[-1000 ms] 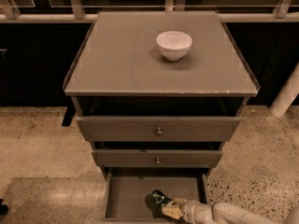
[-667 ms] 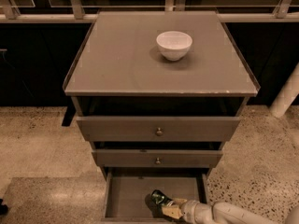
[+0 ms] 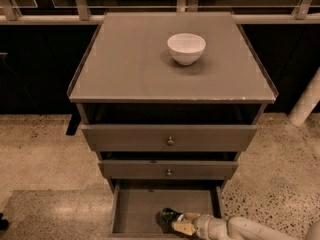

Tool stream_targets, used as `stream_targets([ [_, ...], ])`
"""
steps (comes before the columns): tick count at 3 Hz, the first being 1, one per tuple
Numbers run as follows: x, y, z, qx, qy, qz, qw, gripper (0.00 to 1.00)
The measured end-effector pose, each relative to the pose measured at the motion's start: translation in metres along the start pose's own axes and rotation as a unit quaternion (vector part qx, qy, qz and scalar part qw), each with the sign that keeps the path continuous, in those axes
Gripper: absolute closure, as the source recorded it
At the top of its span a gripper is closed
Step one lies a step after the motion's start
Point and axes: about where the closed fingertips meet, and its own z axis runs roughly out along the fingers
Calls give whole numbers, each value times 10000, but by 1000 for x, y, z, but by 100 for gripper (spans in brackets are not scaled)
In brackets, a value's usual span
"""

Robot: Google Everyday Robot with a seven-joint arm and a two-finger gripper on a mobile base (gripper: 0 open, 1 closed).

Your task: Place green can into bottom drawer

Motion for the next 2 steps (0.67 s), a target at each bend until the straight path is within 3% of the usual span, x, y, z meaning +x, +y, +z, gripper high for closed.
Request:
stream_targets([
  [1,0,0,0,-1,0,0,10000,0],
  [2,0,0,0,-1,0,0,10000,0],
])
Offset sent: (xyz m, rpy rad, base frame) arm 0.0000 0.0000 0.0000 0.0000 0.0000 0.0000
